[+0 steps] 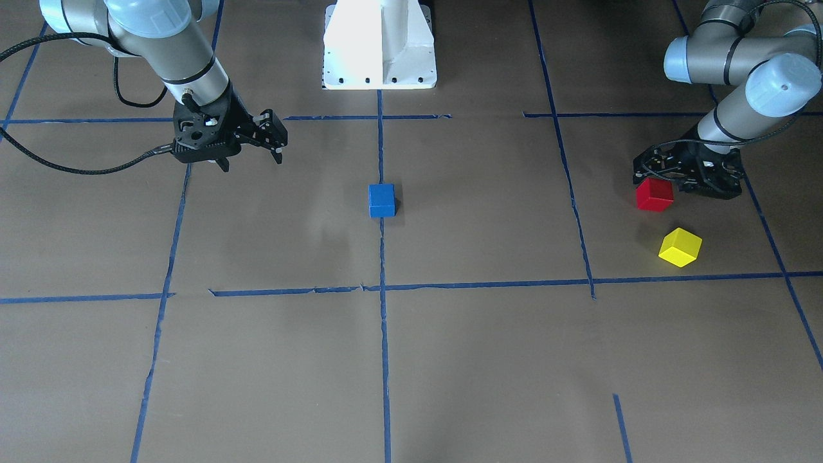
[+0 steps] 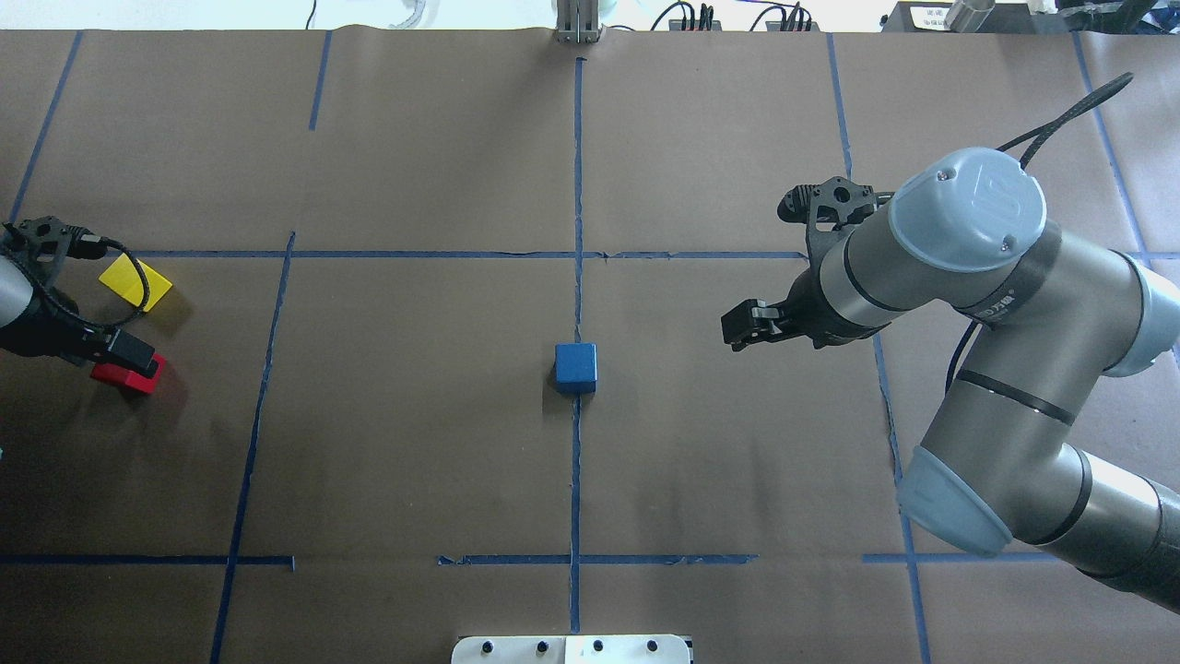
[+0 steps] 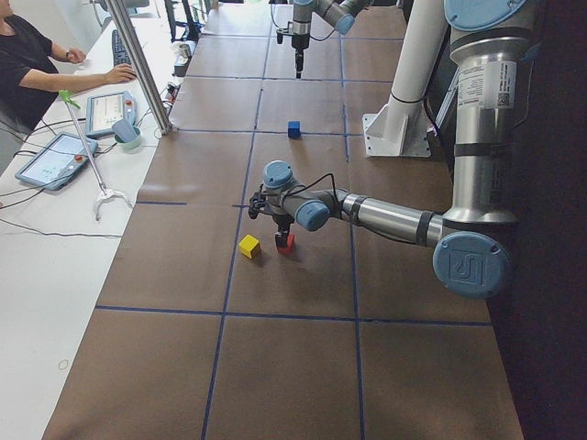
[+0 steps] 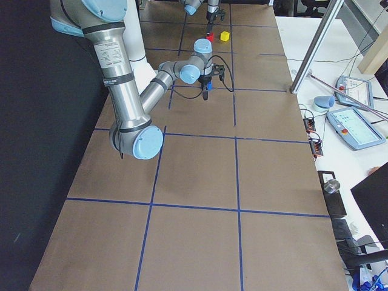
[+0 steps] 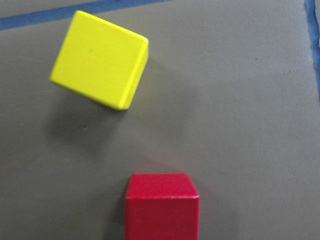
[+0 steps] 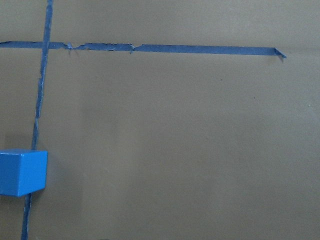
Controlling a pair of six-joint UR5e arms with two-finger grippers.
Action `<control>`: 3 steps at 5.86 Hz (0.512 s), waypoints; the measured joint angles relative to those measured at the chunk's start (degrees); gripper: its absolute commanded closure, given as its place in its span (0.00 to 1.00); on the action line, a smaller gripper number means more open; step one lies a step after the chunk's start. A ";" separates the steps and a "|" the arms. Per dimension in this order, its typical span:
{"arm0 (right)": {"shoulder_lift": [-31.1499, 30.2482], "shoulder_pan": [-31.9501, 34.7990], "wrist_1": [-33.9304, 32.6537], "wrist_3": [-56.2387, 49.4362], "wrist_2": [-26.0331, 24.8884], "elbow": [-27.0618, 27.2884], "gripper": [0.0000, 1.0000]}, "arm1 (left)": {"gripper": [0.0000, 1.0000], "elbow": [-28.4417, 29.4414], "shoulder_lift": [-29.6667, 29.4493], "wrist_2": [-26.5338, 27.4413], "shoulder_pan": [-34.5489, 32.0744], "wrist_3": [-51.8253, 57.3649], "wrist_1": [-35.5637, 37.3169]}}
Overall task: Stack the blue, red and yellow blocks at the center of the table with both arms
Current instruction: 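Lower the left gripper onto the red cube and close on it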
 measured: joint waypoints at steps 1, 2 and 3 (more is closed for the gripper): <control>0.02 -0.01 0.00 0.02 0.00 0.02 0.00 | 0.02 0.56 -0.12 1.31 0.27 -0.02 0.03; 0.06 -0.01 0.00 0.02 0.00 0.02 0.00 | 0.11 0.93 -0.15 2.47 0.57 0.05 0.02; 0.09 -0.01 0.00 0.02 -0.01 0.02 0.00 | 0.16 1.43 -0.20 2.84 1.02 0.09 -0.01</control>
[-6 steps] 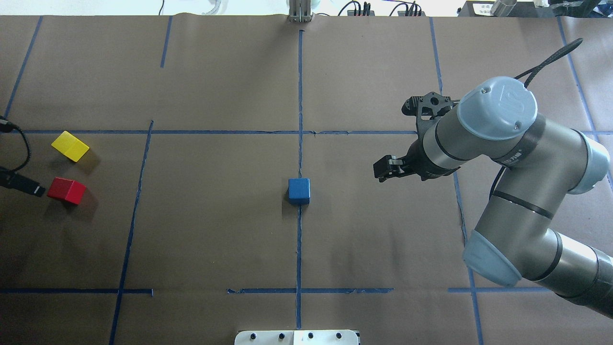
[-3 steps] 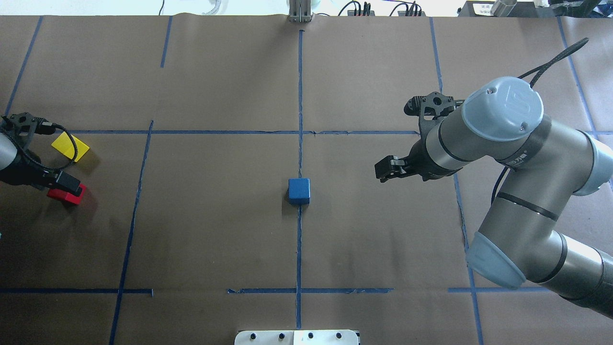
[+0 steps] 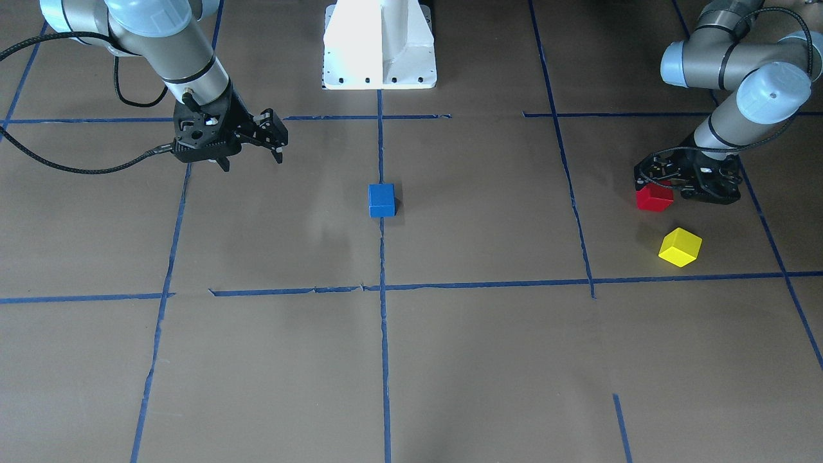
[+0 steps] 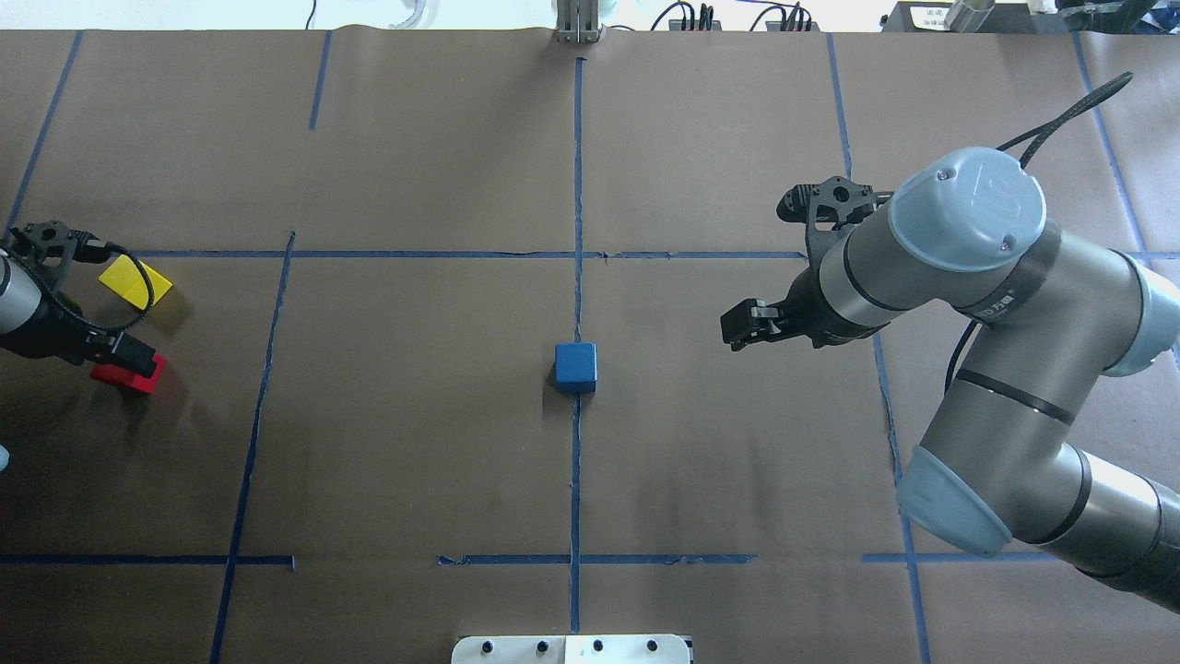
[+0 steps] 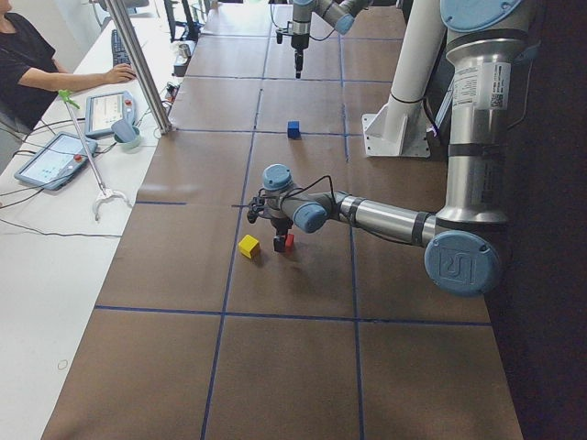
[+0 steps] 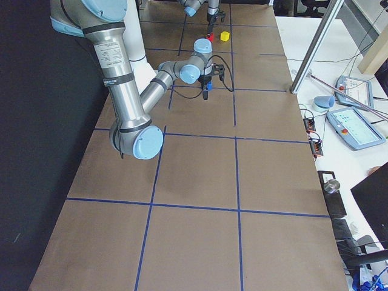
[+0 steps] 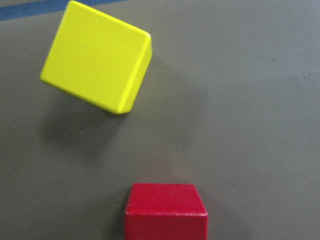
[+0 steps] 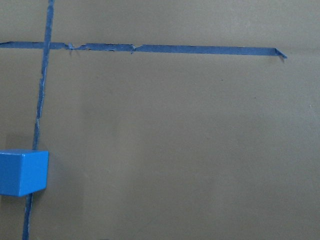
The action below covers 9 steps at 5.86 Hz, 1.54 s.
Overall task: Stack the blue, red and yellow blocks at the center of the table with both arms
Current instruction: 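Lower the left gripper onto the red cube and close on it, then carry the red cube with the left gripper onto the blue cube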
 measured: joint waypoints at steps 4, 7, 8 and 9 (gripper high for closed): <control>0.02 -0.02 0.00 0.03 0.02 0.20 0.00 | 1.00 -0.39 -1.32 0.09 0.84 -0.28 0.29; -3.27 5.20 0.03 -1.86 4.94 2.56 0.00 | 1.00 -4.17 -12.07 -0.05 3.62 -14.60 2.86; -6.17 9.19 0.07 -6.37 7.64 2.92 0.00 | 1.00 -4.74 -18.23 0.14 6.98 -19.90 7.83; -9.84 14.01 0.06 -13.09 10.67 3.09 0.00 | 1.00 -5.28 -26.07 1.62 10.94 -24.14 15.91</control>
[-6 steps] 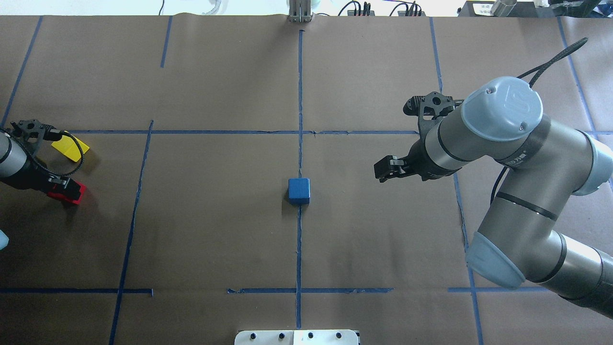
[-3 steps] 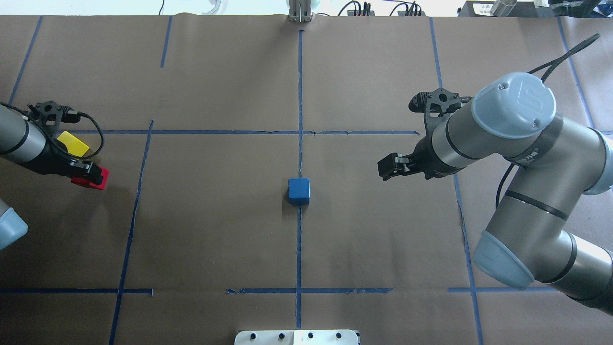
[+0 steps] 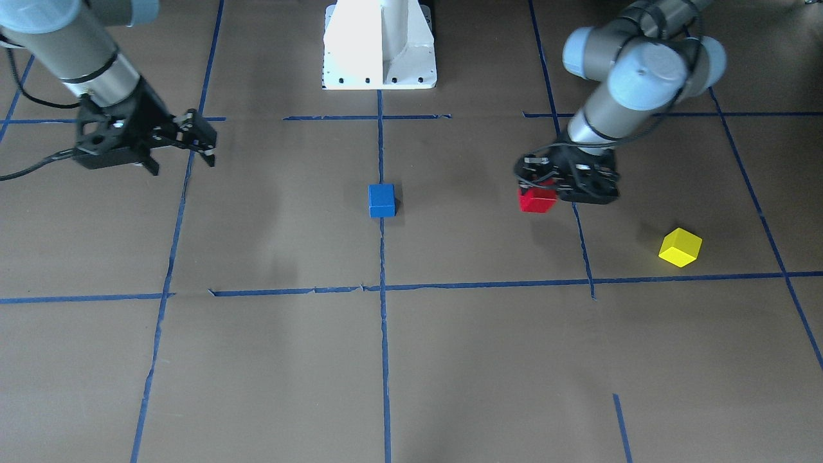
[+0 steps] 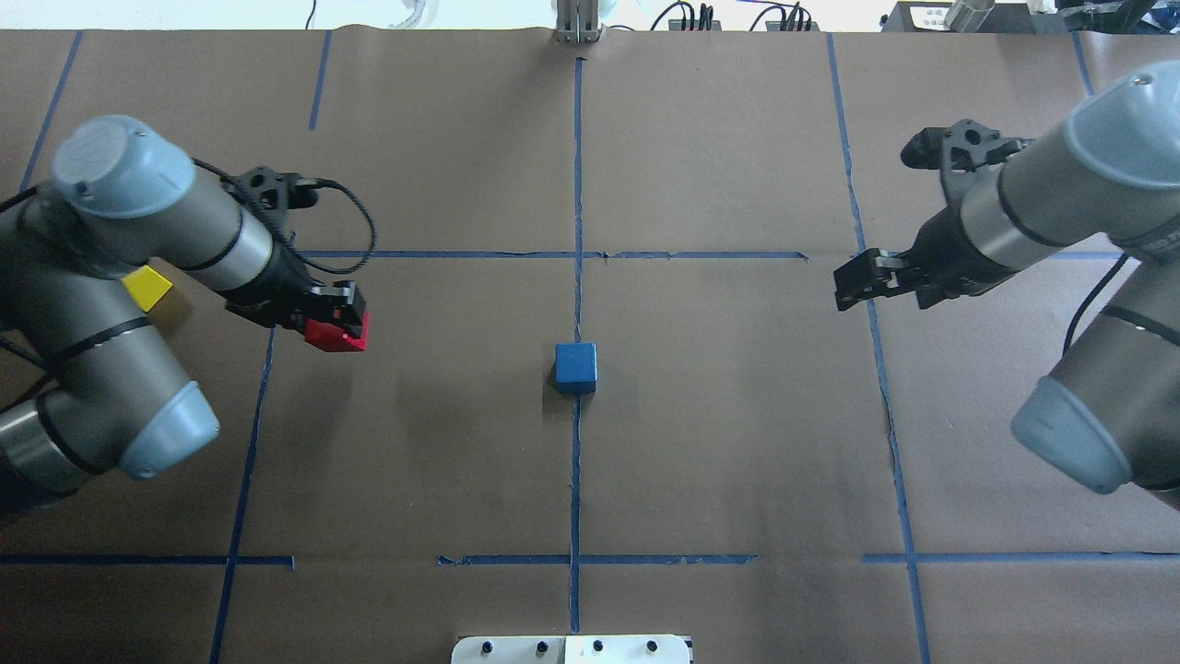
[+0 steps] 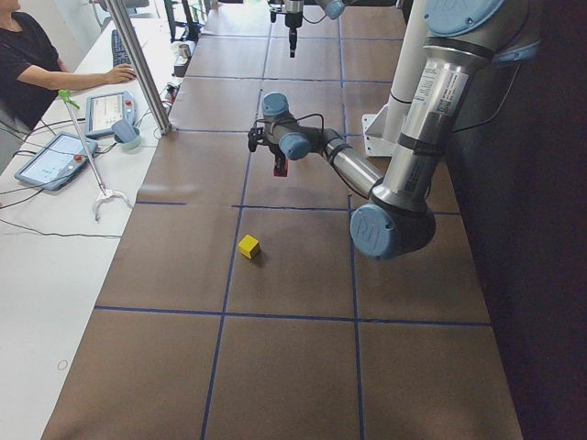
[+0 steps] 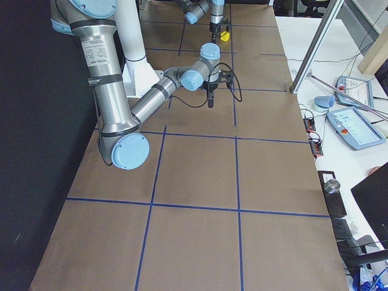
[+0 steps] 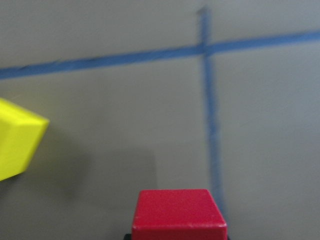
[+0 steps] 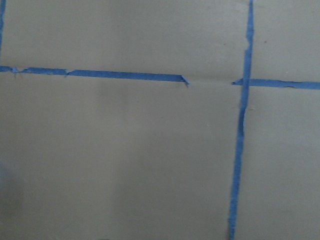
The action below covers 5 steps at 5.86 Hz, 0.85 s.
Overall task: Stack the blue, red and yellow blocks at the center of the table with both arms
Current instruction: 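Carry the red cube with the left gripper onto the blue cube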
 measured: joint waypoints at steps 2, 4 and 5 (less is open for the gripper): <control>-4.97 6.66 -0.05 -10.21 4.85 -0.12 0.00 | 1.00 2.93 -14.32 6.87 8.86 -6.35 9.60; -5.77 7.60 0.01 -12.00 5.56 -0.18 0.00 | 1.00 9.05 -22.43 9.15 10.85 -7.48 13.92; -5.76 7.58 0.00 -12.05 5.53 -0.26 0.00 | 1.00 12.36 -25.28 9.43 10.96 -7.35 15.22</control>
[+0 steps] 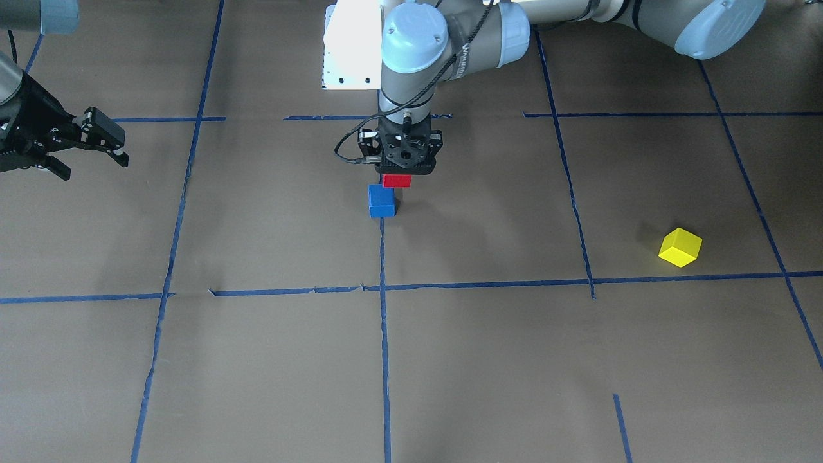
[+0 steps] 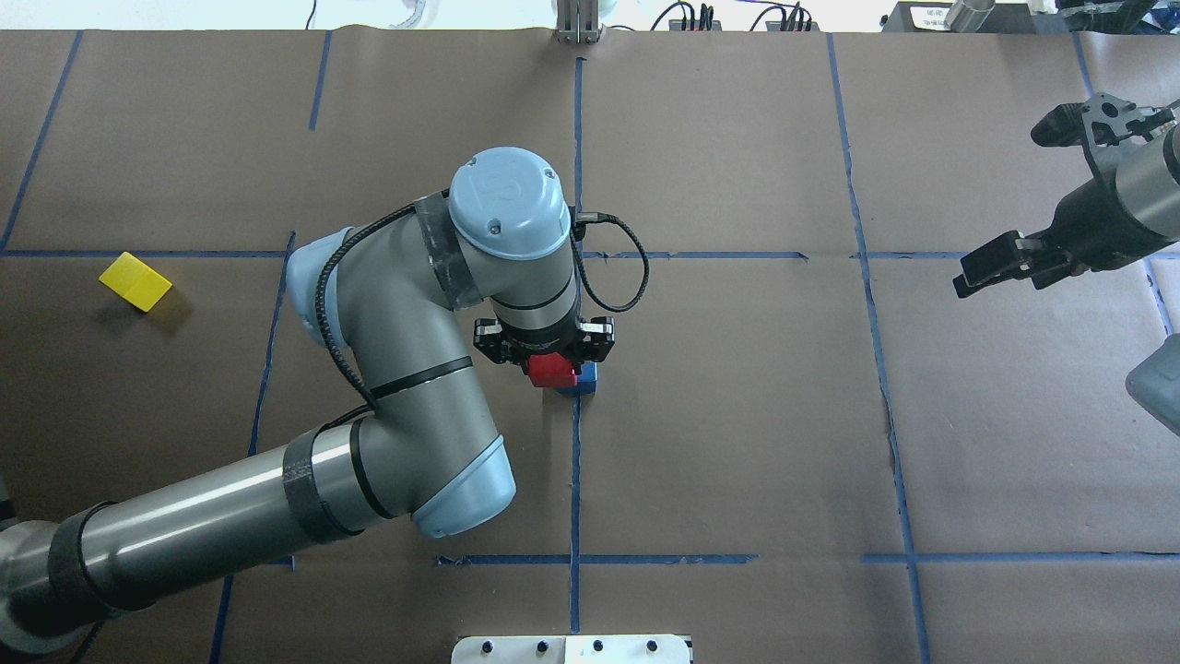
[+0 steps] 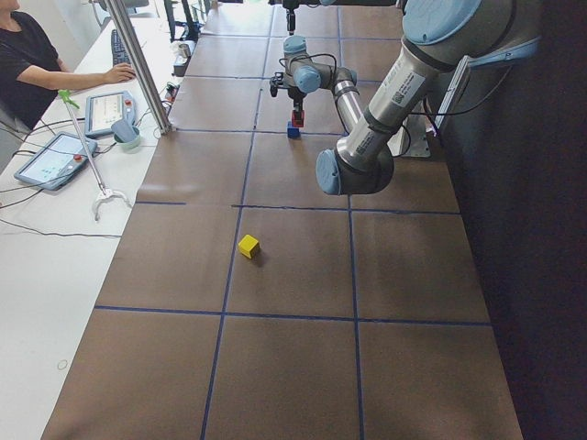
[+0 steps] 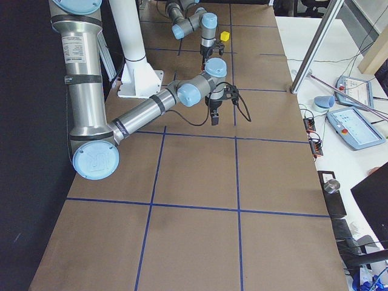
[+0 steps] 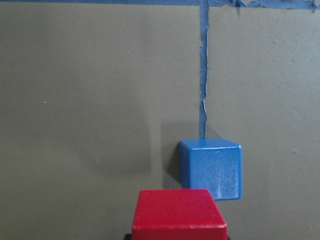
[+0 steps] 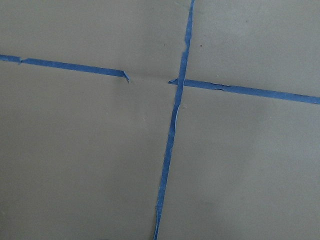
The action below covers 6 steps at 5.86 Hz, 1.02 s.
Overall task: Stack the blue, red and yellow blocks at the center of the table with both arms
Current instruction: 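Carry the red cube with the left gripper onto the blue cube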
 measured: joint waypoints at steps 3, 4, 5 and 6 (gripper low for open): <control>0.12 -0.09 0.01 0.25 -0.11 -0.12 0.00 | 1.00 3.95 -2.03 0.99 0.23 0.37 -0.24; 0.19 -0.12 0.02 0.38 -0.12 -0.16 0.00 | 1.00 4.58 -2.51 1.02 0.36 0.38 -0.40; 0.22 -0.13 0.03 0.40 -0.12 -0.25 0.00 | 1.00 5.63 -3.18 1.03 0.54 0.42 -0.58; 0.27 -0.14 0.03 0.34 -0.12 -0.42 0.00 | 1.00 6.64 -3.74 1.03 0.71 0.46 -0.78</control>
